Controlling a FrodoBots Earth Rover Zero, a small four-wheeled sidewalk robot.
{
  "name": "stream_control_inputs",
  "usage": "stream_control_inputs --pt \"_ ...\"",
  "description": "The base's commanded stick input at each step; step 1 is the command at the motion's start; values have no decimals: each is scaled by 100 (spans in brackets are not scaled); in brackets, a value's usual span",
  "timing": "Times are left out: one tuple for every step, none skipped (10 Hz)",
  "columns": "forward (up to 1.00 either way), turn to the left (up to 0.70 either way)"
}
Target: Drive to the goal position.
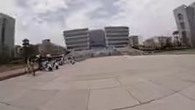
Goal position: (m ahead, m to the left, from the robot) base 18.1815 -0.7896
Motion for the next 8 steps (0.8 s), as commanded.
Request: stream_control_inputs --pt "70 0" --pt "70 0" --pt "70 0" --pt "70 0" --pt "70 0" --pt "70 0" --pt "70 0" --pt "70 0"
